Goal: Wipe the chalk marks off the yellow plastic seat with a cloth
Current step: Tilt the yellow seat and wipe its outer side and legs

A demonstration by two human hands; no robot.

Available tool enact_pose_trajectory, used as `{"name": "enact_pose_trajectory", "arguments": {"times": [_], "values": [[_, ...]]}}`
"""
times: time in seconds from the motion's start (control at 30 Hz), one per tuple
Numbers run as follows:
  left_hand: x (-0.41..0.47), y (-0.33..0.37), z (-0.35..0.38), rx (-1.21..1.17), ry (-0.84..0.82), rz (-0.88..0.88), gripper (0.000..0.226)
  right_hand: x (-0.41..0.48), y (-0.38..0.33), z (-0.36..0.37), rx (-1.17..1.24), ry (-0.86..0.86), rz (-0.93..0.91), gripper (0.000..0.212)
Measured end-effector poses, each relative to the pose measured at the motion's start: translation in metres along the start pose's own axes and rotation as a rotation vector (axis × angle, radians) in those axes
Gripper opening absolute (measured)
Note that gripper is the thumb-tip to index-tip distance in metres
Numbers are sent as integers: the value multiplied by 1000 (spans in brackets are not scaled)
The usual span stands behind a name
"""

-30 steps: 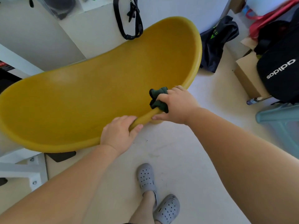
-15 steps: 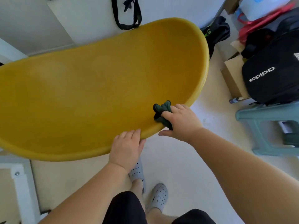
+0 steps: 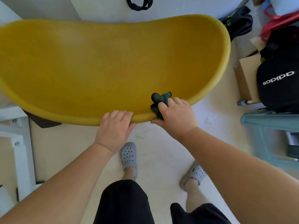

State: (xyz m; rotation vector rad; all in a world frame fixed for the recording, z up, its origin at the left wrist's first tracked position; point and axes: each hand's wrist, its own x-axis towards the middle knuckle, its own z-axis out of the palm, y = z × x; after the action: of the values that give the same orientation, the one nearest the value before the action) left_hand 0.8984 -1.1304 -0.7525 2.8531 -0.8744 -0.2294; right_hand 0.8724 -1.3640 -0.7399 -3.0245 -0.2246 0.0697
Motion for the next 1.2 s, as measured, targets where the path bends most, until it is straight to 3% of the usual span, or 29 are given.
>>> {"name": "enact_pose_trajectory", "arguments": {"times": [0.1, 0.2, 0.37, 0.57, 0.7, 0.87, 0.97, 1.03, 1.2], "values": [[4, 12, -4, -23, -32, 1, 44, -12, 9, 1, 77, -4, 47, 51], [8, 25, -10, -18, -79, -40, 45, -9, 28, -10, 317, 0, 75, 50], [40, 67, -22, -155, -66, -76, 56, -15, 79, -51, 762, 164, 360, 42], [126, 146, -40, -267, -25, 25, 58, -61, 147, -49, 857, 375, 610, 23], [176, 194, -32, -178, -100, 94, 59, -95, 187, -15, 827, 486, 713, 22], [238, 235, -10, -136, -117, 80, 66, -98, 234, 51, 819, 565, 701, 7], [269, 245, 6, -150, -63, 38, 74, -81, 257, 89, 1013, 509, 732, 56], [276, 244, 19, -176, -18, 39, 71, -64, 268, 117, 1068, 455, 754, 74], [280, 238, 33, -172, 106, 45, 69, -14, 288, 185, 1176, 571, 581, 34]]}}
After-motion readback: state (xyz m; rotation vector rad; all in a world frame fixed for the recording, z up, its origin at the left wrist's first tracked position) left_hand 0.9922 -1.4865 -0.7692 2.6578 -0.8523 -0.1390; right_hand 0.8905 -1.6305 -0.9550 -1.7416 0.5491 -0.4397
